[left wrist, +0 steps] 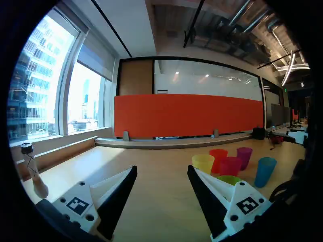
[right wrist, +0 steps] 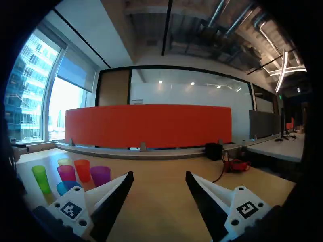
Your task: Pour water
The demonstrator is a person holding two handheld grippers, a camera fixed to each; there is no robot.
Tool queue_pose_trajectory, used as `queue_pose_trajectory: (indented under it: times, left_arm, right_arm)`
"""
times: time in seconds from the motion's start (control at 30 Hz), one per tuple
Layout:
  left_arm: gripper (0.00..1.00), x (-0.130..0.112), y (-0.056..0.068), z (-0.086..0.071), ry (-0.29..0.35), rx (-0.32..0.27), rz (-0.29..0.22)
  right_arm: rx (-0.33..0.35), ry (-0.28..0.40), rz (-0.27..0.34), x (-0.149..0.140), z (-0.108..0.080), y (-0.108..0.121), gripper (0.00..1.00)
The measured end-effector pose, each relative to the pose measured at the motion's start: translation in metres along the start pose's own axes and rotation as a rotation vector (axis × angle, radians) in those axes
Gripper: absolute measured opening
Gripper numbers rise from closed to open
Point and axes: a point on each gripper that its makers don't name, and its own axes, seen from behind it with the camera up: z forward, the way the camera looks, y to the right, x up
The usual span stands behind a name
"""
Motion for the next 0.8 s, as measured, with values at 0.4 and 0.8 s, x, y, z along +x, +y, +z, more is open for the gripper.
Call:
queue_pose_trajectory:
  times: [0.4,0.8]
  left_arm:
    - [0.92,0.0002,0.0009,-0.0001,0.0,0.0,0.0]
    - [0.92,0.0005,0.0003,0.0004,0.0,0.0,0.0]
  right_arm:
    - [0.004,-0.023,-0.005,-0.0102,0.0002,0.001,1.0]
    - [0.013,-0.024,-0.007,-0.0096,-0.0002,-0.0006,1.0]
